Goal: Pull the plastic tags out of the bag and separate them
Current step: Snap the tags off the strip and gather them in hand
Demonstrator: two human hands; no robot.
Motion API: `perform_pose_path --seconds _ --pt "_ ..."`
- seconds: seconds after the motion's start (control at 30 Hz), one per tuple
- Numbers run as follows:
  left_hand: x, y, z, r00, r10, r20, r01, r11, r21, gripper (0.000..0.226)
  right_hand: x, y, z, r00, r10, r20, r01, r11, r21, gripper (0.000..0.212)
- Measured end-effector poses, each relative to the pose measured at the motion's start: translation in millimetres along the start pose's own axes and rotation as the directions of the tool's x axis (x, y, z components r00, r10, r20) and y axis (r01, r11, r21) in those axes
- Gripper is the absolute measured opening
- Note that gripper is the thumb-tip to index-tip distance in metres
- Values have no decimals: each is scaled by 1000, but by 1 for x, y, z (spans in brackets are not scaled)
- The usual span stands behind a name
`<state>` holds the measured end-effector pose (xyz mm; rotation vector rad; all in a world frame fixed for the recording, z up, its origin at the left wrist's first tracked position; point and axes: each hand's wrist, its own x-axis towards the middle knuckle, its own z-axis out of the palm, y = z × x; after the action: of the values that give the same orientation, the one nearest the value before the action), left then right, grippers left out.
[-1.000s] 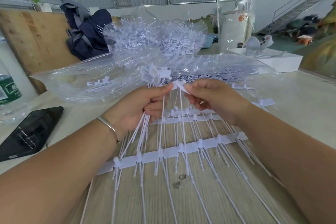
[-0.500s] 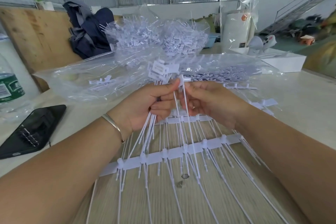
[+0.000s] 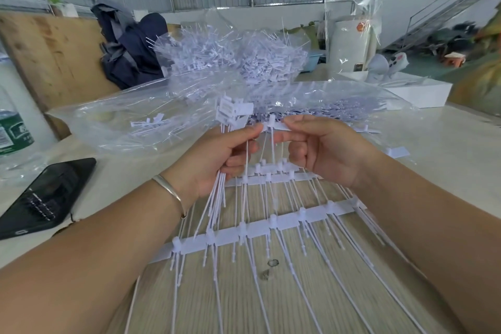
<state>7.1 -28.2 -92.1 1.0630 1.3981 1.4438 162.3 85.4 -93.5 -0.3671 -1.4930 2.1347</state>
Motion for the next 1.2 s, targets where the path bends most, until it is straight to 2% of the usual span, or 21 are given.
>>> perform_pose_path --seconds 0.13,0.23,0.37,0.53,0.67,0.73,0.8,0.83,0.9,1.0,1.07,1.13,1.2 --pt "-2 0 2 999 14 -45 -12 999 39 28 0 4 2 997 48 57 -41 992 -116 6" --pt "-2 2 2 999 9 -41 -8 999 35 29 0 4 4 999 41 36 -36 992 -120 15" --pt "1 -2 1 1000 7 -14 -6 995 102 30 0 4 6 999 9 -41 -19 971 -240 14" --pt "5 -5 1 999 26 31 -28 997 66 14 -2 5 9 995 -44 -94 15 956 -294 23" --pt "3 -4 1 998 22 67 -31 988 151 30 -3 4 10 989 -97 -108 51 930 -364 42" --pt "2 -4 2 997 13 80 -29 979 204 39 -4 2 10 989 -99 -114 47 921 -388 40" --pt "2 -2 3 997 12 72 -27 976 216 25 -5 -1 10 989 -85 -124 28 913 -407 30" --pt "2 0 2 998 12 61 -26 973 230 16 -5 -1 9 988 -78 -134 15 909 -417 32" --pt "0 1 2 999 20 40 -31 956 291 15 -6 -3 8 985 -71 -155 -6 894 -448 39" --pt "0 1 5 999 34 -2 -30 918 396 22 -5 -1 9 985 -78 -153 -20 833 -553 48" --pt "2 -1 10 994 82 -76 -28 840 542 9 -4 2 13 981 -111 -160 -22 751 -660 35" --pt "6 -4 15 982 134 -136 -21 783 621 6 -3 5 17 972 -166 -167 -18 655 -755 24" --pt "9 -6 16 972 160 -169 -20 781 624 12 -2 7 19 962 -212 -173 -14 594 -804 29"
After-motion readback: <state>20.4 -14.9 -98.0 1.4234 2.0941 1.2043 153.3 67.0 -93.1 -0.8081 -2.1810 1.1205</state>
